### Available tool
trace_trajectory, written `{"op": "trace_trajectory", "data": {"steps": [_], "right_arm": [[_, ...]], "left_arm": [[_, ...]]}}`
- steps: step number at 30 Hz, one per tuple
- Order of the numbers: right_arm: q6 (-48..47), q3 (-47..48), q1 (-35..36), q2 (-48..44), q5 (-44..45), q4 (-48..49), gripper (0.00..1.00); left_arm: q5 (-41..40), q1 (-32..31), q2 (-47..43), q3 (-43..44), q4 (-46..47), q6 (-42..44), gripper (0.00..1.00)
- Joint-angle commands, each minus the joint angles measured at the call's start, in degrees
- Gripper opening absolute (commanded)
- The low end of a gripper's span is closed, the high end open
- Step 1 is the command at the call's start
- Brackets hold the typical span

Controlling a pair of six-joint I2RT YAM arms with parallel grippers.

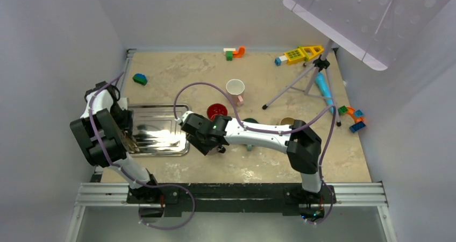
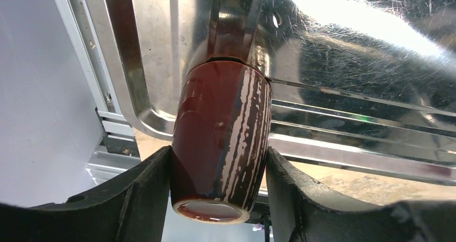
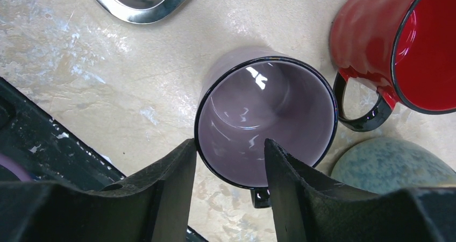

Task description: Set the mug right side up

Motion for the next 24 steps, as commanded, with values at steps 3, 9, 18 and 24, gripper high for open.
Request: {"op": "trace_trajectory", "data": {"steps": [3, 9, 18, 24], "right_arm": [[0.0, 4.0, -0.1, -3.0, 3.2, -2.0, 0.52], [-0.3, 7.4, -0.1, -5.9, 4.4, -4.9, 0.54], [-2.1, 7.5, -0.5, -13.7, 1.1, 3.1, 0.75], [6.3, 4.1, -10.4, -20.2, -24.3, 23.3, 0.77]], "left_arm": [[4.5, -0.1, -1.4, 1.5, -2.0, 1.0, 0.0], [16.3, -1.0, -5.5, 7.7, -7.2, -0.4, 0.0], [34.6, -2.9, -7.0, 17.8, -16.3, -1.7, 0.0], [54.4, -5.8, -9.3, 31.7, -23.0, -4.8, 0.0]]}}
